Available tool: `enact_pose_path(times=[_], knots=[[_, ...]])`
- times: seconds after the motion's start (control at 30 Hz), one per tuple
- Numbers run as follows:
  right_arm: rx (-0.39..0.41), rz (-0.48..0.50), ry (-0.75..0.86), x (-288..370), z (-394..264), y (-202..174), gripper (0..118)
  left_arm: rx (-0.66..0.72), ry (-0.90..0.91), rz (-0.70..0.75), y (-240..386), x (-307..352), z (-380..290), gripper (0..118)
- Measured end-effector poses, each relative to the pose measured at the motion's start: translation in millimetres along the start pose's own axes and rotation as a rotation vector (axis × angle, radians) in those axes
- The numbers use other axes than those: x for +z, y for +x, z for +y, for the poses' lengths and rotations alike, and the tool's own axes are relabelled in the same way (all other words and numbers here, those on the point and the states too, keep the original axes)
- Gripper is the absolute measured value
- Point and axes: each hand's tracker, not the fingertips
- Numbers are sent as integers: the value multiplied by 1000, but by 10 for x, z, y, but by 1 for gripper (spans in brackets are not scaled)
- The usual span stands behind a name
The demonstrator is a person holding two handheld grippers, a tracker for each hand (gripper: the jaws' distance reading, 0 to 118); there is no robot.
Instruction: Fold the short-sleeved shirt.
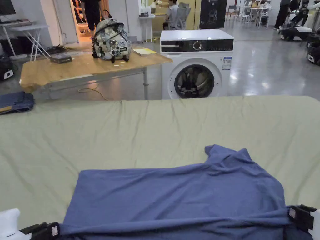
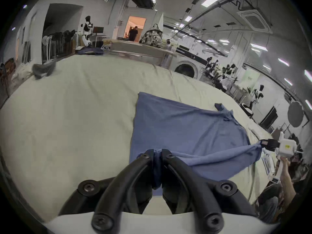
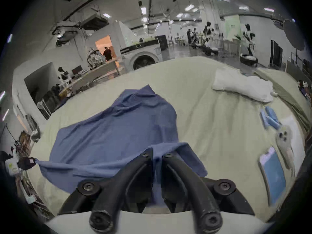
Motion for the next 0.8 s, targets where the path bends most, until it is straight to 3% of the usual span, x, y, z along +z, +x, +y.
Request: enact_pose_path(times=[0.13, 0.2, 0.23, 0.3, 0.33, 0.4, 0.5, 0.57, 0.6, 0.63, 0.67, 0.7, 0.73, 0.77, 0.8], knots=[[58, -48, -7, -490, 152, -72, 7, -49, -29, 30, -192, -498, 277, 3], [71, -66, -4, -616, 148, -100, 11, 45, -8, -68, -341, -623, 284, 3], [74, -67, -4, -636, 139, -86, 30, 67, 29, -94, -355, -604, 272, 11], [76, -70, -3, -494, 86, -79, 79, 23, 74, -12, -306, -426, 309, 50], [78, -74, 28, -380, 64, -58, 83, 6, 121, -14, -279, -289, 289, 72], [71, -29, 107, -149, 0, 28, 82, -50, 202, -93, -195, 47, 242, 75], [98, 32, 219, 358, -190, -7, 82, -137, 275, -77, 112, 513, 108, 77], [105, 82, 255, 670, -348, -67, 78, -193, 313, -30, 418, 830, -41, 76], [122, 124, 267, 811, -429, -98, 69, -224, 352, -1, 527, 949, -153, 76], [140, 123, 270, 930, -513, -145, 50, -242, 417, 38, 623, 1068, -249, 72], [153, 111, 282, 1119, -614, -265, 32, -245, 415, 53, 702, 1167, -337, 62], [171, 115, 275, 1205, -696, -304, 16, -240, 411, 53, 811, 1250, -401, 43], [184, 107, 261, 1261, -773, -343, 3, -238, 412, 62, 879, 1313, -478, 12], [186, 95, 259, 1302, -858, -376, 0, -238, 403, 80, 936, 1352, -549, 0], [188, 93, 250, 1335, -922, -438, 0, -237, 395, 111, 949, 1371, -618, 0]])
